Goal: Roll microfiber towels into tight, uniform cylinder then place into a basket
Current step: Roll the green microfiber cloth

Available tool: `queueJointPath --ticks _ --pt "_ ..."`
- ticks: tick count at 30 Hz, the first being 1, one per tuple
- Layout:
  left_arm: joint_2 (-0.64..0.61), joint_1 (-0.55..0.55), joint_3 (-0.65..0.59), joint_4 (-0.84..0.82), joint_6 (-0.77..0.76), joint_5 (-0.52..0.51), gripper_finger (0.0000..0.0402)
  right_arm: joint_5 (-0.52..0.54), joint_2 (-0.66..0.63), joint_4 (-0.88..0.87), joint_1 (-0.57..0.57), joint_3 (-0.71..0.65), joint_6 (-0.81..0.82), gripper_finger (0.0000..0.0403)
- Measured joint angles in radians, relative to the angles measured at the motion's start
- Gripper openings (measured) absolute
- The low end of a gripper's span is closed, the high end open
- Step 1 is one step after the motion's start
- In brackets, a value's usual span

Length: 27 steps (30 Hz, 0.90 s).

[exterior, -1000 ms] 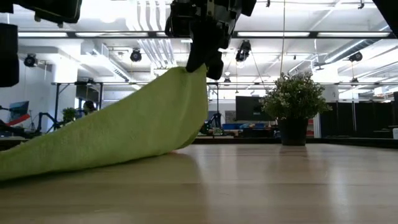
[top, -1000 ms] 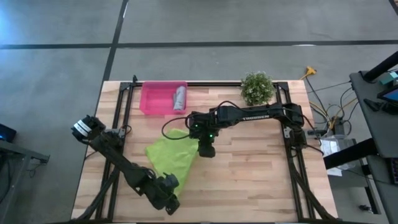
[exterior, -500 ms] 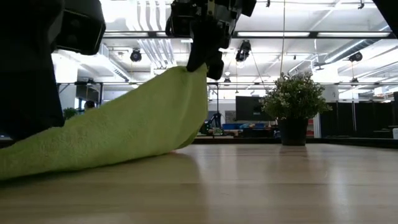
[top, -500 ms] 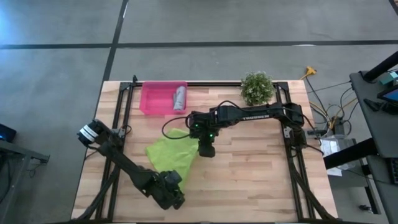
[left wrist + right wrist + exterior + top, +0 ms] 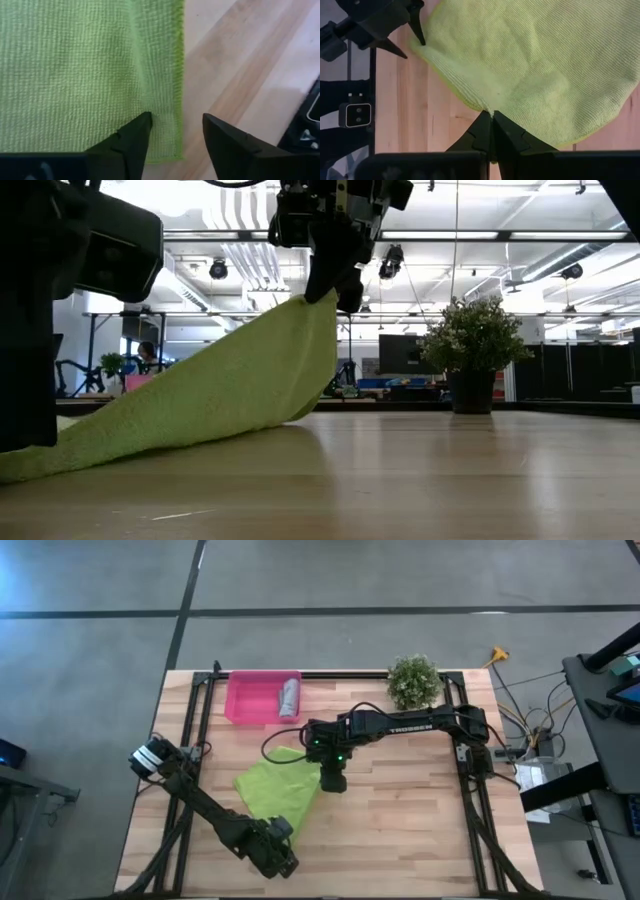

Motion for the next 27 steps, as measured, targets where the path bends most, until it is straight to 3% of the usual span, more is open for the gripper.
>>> queueJointPath --ticks 3,10,16,22,27 --pt "0.001 0.001 -0.001 -0.011 -0.001 0.006 0.0136 -0.003 0.0 -0.004 0.0 0.0 0.0 0.0009" --pt "-0.035 0.002 -0.007 -0.048 0.0 0.055 0.0011 -0.023 -0.036 -0.091 0.001 0.0 -0.029 0.0009" --pt "-0.207 0.002 0.019 -0.203 0.027 0.055 0.0002 0.036 -0.18 -0.156 0.0 -0.014 -0.044 0.0009" --pt "-0.445 0.015 0.114 -0.528 0.115 -0.091 0.0001 0.1 -0.357 -0.142 0.0 -0.07 -0.045 0.0009" --pt "-0.605 0.07 0.218 -0.776 0.246 -0.238 0.0 0.066 -0.459 -0.099 0.0 -0.155 -0.058 0.0009"
